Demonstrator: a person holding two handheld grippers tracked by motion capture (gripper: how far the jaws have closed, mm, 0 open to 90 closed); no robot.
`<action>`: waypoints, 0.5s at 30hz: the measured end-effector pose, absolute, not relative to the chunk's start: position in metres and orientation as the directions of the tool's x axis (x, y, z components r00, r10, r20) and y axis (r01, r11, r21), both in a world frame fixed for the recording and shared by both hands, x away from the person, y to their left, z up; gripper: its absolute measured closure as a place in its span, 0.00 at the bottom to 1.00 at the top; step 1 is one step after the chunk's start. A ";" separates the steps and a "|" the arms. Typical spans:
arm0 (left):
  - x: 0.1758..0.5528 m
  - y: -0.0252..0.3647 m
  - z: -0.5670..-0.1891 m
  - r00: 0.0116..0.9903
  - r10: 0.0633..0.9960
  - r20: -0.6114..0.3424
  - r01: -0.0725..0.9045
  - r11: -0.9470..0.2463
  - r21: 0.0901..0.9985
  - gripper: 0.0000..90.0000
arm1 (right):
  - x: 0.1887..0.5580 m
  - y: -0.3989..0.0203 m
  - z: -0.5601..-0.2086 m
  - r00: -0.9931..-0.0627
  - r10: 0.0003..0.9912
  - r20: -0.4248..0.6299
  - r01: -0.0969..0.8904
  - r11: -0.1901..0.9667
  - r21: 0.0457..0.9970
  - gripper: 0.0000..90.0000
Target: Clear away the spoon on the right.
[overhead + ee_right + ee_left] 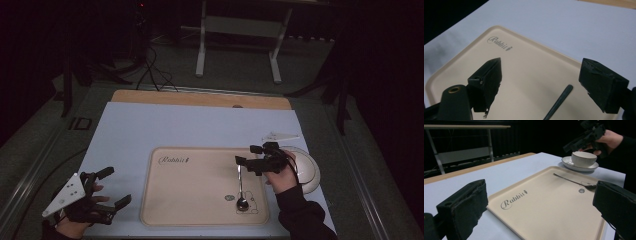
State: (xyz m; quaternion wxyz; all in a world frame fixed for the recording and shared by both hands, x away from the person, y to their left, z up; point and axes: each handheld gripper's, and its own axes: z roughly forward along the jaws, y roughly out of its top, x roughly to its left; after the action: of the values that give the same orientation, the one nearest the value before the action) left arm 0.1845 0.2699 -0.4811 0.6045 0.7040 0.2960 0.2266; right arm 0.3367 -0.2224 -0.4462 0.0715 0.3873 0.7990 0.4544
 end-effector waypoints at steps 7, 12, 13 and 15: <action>0.185 0.270 -0.481 0.722 0.691 -0.039 0.144 -0.094 0.985 0.00 | 0.319 -0.244 -0.448 -0.685 0.686 0.244 0.542 0.256 0.801 0.20; 0.185 0.270 -0.481 0.723 0.690 -0.041 0.145 -0.093 0.985 0.00 | 0.305 -0.257 -0.452 -0.685 0.687 0.242 0.529 0.241 0.813 0.19; 0.185 0.270 -0.481 0.722 0.690 -0.041 0.145 -0.093 0.985 0.00 | 0.302 -0.259 -0.453 -0.683 0.691 0.237 0.528 0.243 0.813 0.18; 0.185 0.270 -0.481 0.722 0.690 -0.040 0.144 -0.093 0.985 0.00 | 0.296 -0.262 -0.455 -0.678 0.697 0.233 0.526 0.239 0.816 0.17</action>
State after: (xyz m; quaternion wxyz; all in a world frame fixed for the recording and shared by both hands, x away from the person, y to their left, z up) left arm 0.1848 0.2699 -0.4814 0.6047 0.7040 0.2962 0.2258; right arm 0.2963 -0.2623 -0.4552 0.0897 0.3911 0.7820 0.4770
